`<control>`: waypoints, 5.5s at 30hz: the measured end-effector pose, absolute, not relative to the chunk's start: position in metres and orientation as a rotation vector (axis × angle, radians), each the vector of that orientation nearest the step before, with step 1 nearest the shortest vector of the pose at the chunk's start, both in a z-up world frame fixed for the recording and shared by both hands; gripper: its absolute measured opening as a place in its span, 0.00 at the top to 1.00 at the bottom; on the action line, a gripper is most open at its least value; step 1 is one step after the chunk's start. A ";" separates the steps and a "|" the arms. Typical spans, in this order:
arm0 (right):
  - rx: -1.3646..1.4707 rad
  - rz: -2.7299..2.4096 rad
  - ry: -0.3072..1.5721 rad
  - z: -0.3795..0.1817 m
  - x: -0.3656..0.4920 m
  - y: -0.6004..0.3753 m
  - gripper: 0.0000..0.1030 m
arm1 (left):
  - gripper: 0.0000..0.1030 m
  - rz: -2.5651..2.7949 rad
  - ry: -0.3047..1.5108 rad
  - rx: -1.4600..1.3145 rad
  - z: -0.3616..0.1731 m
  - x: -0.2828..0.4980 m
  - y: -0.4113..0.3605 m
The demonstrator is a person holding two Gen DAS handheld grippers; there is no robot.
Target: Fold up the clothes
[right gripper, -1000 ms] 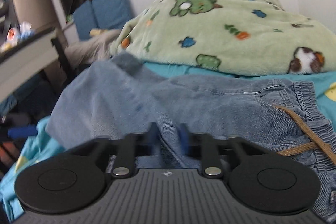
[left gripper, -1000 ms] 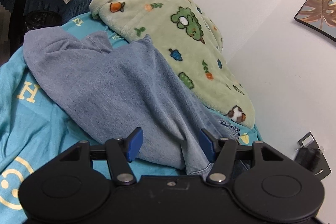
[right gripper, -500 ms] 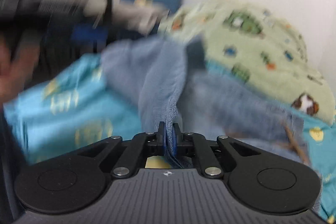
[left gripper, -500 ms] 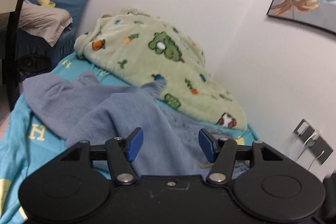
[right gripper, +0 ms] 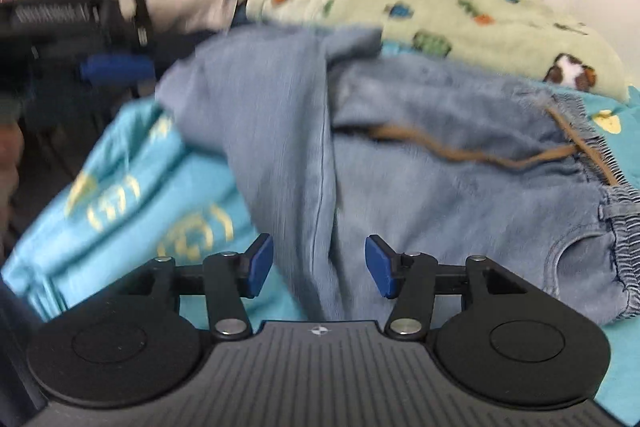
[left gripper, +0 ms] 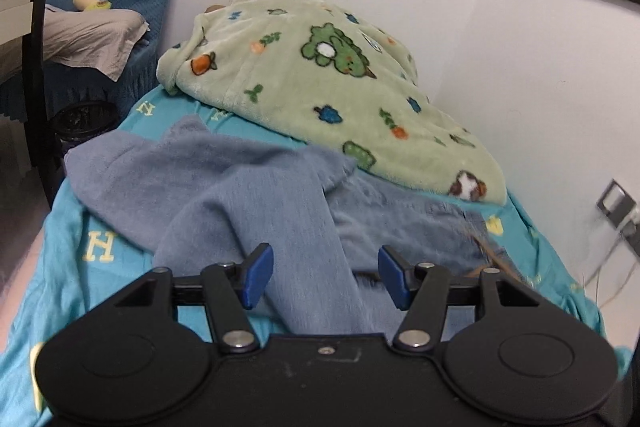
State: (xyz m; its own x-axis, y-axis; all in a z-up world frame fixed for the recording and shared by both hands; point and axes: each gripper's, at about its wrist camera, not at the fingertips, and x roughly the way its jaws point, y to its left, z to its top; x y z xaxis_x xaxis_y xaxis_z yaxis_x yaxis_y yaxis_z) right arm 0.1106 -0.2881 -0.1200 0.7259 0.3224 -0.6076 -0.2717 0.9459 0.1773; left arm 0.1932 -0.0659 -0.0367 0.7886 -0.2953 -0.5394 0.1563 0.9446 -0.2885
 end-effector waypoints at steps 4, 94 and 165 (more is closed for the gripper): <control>0.230 0.295 0.643 -0.124 0.127 -0.305 0.47 | 0.46 -0.196 0.650 -0.260 -0.033 0.237 -0.064; 1.047 -0.450 0.676 -0.173 0.127 -0.497 0.75 | 0.57 -0.047 0.652 -0.419 -0.067 0.169 -0.016; 0.307 0.117 0.696 -0.144 0.150 -0.349 0.42 | 0.96 0.288 0.770 -0.685 -0.038 0.175 0.219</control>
State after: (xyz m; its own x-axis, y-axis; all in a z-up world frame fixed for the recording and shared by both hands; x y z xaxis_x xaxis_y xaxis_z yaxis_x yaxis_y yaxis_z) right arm 0.1496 -0.3492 -0.1444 0.7631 0.2071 -0.6122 -0.0042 0.9488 0.3159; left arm 0.1752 0.2186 -0.0381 0.6928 -0.0036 -0.7211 -0.4755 0.7494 -0.4607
